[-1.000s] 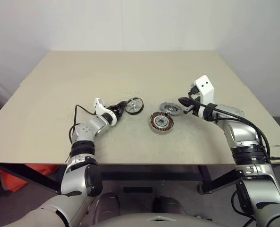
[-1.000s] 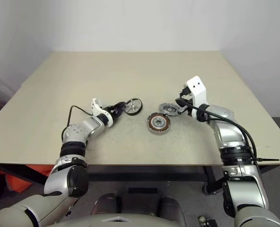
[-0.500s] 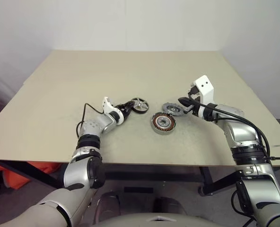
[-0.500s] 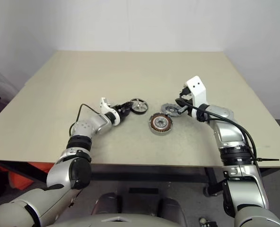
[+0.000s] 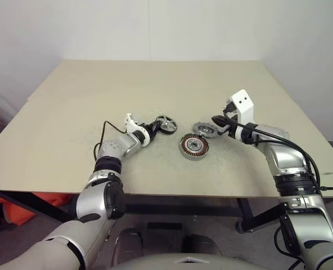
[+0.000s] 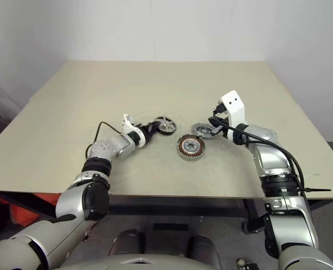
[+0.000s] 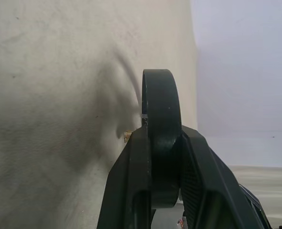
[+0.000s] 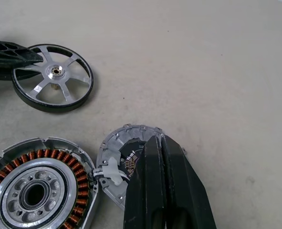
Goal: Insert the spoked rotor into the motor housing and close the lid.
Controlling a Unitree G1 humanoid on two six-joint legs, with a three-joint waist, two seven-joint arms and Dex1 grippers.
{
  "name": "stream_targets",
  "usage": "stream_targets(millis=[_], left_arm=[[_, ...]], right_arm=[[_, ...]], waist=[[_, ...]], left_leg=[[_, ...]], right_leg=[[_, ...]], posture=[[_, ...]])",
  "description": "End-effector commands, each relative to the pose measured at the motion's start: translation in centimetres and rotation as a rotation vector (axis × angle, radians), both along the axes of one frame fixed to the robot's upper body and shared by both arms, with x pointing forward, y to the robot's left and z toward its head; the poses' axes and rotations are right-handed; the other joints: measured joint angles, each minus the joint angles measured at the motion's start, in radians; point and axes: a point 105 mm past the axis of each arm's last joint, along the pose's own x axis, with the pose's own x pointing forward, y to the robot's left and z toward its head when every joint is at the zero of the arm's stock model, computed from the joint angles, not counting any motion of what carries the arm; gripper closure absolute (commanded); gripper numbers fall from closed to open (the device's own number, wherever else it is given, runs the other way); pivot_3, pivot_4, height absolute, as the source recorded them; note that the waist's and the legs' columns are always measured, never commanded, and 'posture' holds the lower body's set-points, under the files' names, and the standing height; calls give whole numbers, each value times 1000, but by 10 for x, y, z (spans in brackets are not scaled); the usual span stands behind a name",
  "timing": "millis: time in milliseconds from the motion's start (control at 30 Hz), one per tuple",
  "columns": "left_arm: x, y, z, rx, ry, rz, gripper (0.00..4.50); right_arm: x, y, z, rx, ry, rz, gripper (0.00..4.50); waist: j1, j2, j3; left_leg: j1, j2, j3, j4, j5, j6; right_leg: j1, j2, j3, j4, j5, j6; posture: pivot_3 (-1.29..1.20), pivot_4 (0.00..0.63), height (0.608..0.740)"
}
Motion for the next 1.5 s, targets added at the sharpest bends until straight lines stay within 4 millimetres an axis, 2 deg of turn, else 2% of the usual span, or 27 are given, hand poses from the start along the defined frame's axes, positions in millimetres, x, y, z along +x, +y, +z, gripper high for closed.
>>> stream_targets(millis=[33, 200, 400, 567, 700, 833, 1000, 1333, 1500], left_arm=[[4, 1, 9, -6, -33, 8, 3944], [4, 1, 13, -35, -51, 8, 3944], [-5, -3, 46, -213, -171, -74, 3944], [-25, -9, 69, -308, -245, -190, 3944], [-45, -23, 66, -290, -224, -305, 3944], [-60, -39, 56, -273, -182, -392, 3944], [-58, -51, 47, -259, -134, -406, 3944], [-55, -73, 38, -253, -90, -448, 3944], [-59, -82, 35, -252, -78, -475, 3944]], right_arm=[[4, 3, 21, -7, -74, 11, 4500], [5, 3, 21, -10, -76, 11, 4500], [6, -3, 20, -33, -80, -13, 4500], [-4, -26, 15, -103, -58, -13, 4500], [-14, -38, 10, -152, -28, -7, 4500], [-28, -50, -6, -224, 33, -4, 4500], [-32, -52, -9, -225, 44, -19, 4500], [-35, -46, -9, -203, 37, -34, 4500], [-35, -46, -8, -195, 33, -44, 4500]], waist=[[0, 0, 0], [0, 0, 0], [0, 0, 0], [2, 0, 0], [1, 0, 0], [2, 0, 0], [-2, 0, 0], [2, 0, 0], [2, 0, 0]], left_leg=[[0, 0, 0, 0, 0, 0], [0, 0, 0, 0, 0, 0], [0, 0, 0, 0, 0, 0], [-1, 0, 0, 0, 0, 0], [-1, 0, 0, 0, 0, 1], [-1, 0, 0, 1, 0, 1], [-1, 0, 0, 1, 0, 0], [-1, 0, 0, 1, -1, 1], [-1, 0, 0, 1, -1, 2]], right_leg=[[0, 0, 0, 0, 0, 0], [0, 0, 0, 0, 0, 0], [0, 0, 0, 0, 0, 0], [0, 0, 0, 0, 0, 0], [0, 0, 0, 0, 0, 0], [0, 0, 0, 0, 0, 0], [0, 0, 0, 0, -4, 7], [0, 0, 0, -1, -4, 8], [0, 0, 0, -1, -2, 3]], posture=[[0, 0, 740], [0, 0, 740], [0, 0, 740], [0, 0, 740], [0, 0, 740], [0, 0, 740], [0, 0, 740], [0, 0, 740], [0, 0, 740]])
